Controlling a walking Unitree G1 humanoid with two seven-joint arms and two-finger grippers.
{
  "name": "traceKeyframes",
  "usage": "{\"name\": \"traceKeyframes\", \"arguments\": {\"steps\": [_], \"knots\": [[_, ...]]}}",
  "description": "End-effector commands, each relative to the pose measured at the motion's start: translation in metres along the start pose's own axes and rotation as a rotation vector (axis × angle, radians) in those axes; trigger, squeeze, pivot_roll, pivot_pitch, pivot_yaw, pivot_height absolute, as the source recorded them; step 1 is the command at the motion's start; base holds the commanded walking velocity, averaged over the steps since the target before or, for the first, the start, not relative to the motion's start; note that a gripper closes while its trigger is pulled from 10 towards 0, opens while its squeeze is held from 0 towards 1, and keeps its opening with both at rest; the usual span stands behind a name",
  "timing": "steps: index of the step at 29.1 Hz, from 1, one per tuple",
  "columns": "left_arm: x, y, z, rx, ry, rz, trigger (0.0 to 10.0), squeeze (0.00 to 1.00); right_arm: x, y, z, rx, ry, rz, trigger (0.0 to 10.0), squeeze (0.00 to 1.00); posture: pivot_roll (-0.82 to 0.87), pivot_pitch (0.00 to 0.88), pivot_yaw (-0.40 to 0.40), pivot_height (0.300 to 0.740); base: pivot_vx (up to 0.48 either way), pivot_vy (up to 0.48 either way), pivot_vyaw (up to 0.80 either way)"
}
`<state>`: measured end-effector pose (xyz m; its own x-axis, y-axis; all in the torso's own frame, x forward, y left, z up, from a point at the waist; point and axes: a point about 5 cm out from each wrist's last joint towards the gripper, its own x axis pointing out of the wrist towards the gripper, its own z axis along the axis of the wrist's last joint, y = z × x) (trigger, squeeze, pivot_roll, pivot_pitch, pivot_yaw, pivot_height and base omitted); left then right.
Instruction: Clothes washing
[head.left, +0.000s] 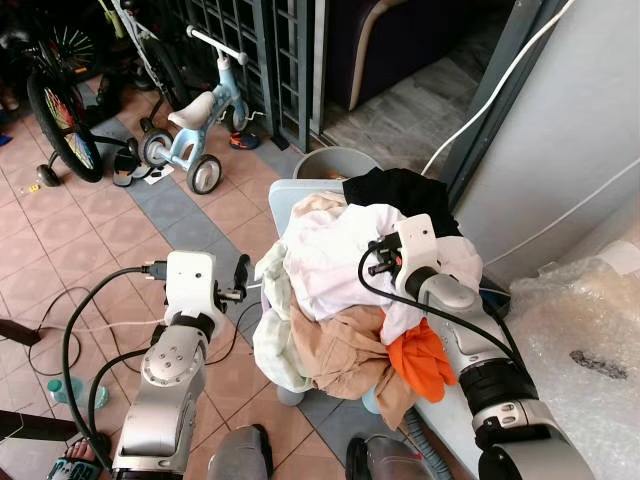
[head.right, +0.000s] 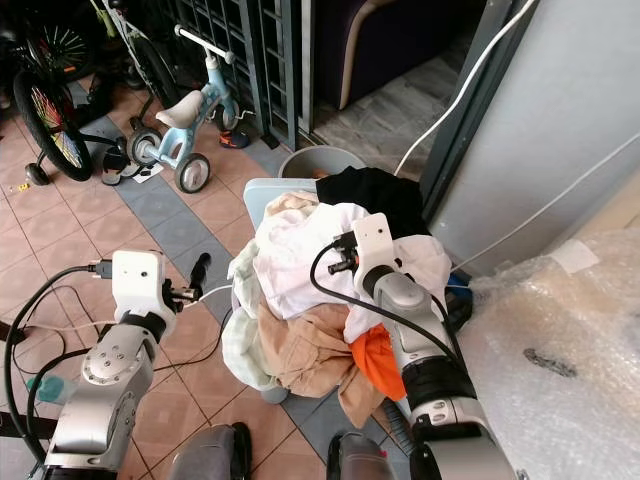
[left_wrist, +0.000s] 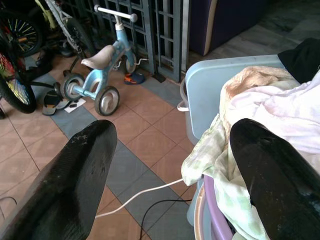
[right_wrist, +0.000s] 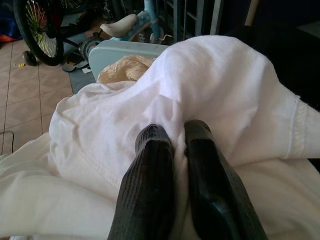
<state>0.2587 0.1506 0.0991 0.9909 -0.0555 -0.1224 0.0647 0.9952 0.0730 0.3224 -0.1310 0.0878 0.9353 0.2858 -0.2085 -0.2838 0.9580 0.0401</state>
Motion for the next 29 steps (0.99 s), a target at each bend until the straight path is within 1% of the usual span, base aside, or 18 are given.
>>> {"name": "traceKeyframes", "arguments": {"steps": [1, 2, 3, 4, 5, 6, 8, 9, 11, 16, 20, 24, 29], "knots": [[0.001, -0.002, -0.001, 0.006, 0.0, 0.007, 10.0, 0.0, -0.013, -0.003, 0.006, 0.037, -0.081, -0.083, 0.0, 0.0, 0.06, 0.119, -0.01, 0.74, 0.0, 0.0, 0.0], [0.002, -0.003, -0.001, 0.002, -0.009, 0.008, 10.0, 0.0, -0.019, -0.003, 0.005, 0.056, -0.101, -0.116, 0.0, 0.0, 0.05, 0.118, -0.007, 0.74, 0.0, 0.0, 0.0], [0.002, -0.003, -0.001, 0.002, -0.009, 0.008, 10.0, 0.0, -0.019, -0.003, 0.005, 0.056, -0.101, -0.116, 0.0, 0.0, 0.05, 0.118, -0.007, 0.74, 0.0, 0.0, 0.0], [0.002, -0.003, 0.0, 0.0, -0.015, 0.013, 10.0, 0.0, -0.027, -0.003, 0.008, 0.059, -0.148, -0.151, 0.0, 0.0, 0.04, 0.114, -0.006, 0.74, 0.0, 0.0, 0.0], [0.002, -0.003, 0.0, -0.001, -0.016, 0.015, 10.0, 0.0, -0.031, -0.003, 0.01, 0.05, -0.166, -0.162, 0.0, 0.0, 0.04, 0.113, -0.006, 0.74, 0.0, 0.0, 0.0], [0.002, -0.004, 0.0, -0.005, -0.021, 0.019, 10.0, 0.0, -0.038, -0.003, 0.013, 0.021, -0.204, -0.182, 0.0, 0.0, 0.03, 0.108, -0.004, 0.74, 0.0, 0.0, 0.0], [0.003, -0.004, 0.001, -0.017, -0.028, 0.028, 10.0, 0.0, -0.045, -0.004, 0.018, -0.003, -0.247, -0.212, 0.0, 0.0, 0.01, 0.1, -0.001, 0.74, 0.0, 0.0, 0.0], [0.003, -0.004, 0.001, -0.017, -0.029, 0.03, 10.0, 0.0, -0.046, -0.005, 0.019, -0.01, -0.249, -0.219, 0.0, 0.0, 0.0, 0.094, 0.003, 0.74, 0.0, 0.0, 0.0], [0.008, -0.009, 0.001, 0.004, -0.035, 0.024, 10.0, 0.0, -0.048, -0.012, 0.023, 0.01, -0.261, -0.268, 0.0, 0.0, 0.0, 0.09, 0.003, 0.74, 0.0, 0.0, 0.0], [0.013, -0.014, 0.003, -0.004, -0.045, 0.02, 10.0, 0.0, -0.047, -0.02, 0.037, 0.003, -0.299, -0.278, 0.0, 0.0, -0.01, 0.085, -0.004, 0.74, 0.0, 0.0, 0.0], [0.013, -0.014, 0.001, -0.005, -0.047, 0.027, 10.0, 0.0, -0.041, -0.026, 0.047, 0.045, -0.318, -0.311, 0.0, 0.0, 0.0, 0.082, -0.008, 0.74, 0.0, 0.0, 0.0], [0.013, -0.011, 0.001, -0.003, -0.048, 0.042, 10.0, 0.0, -0.038, -0.024, 0.048, 0.045, -0.319, -0.305, 0.0, 0.0, 0.01, 0.086, -0.01, 0.74, 0.0, 0.0, 0.0], [0.012, -0.01, -0.001, -0.002, -0.046, 0.046, 10.0, 0.0, -0.038, -0.018, 0.048, 0.046, -0.322, -0.289, 0.0, 0.0, 0.0, 0.088, -0.008, 0.74, 0.0, 0.0, 0.0]]}}
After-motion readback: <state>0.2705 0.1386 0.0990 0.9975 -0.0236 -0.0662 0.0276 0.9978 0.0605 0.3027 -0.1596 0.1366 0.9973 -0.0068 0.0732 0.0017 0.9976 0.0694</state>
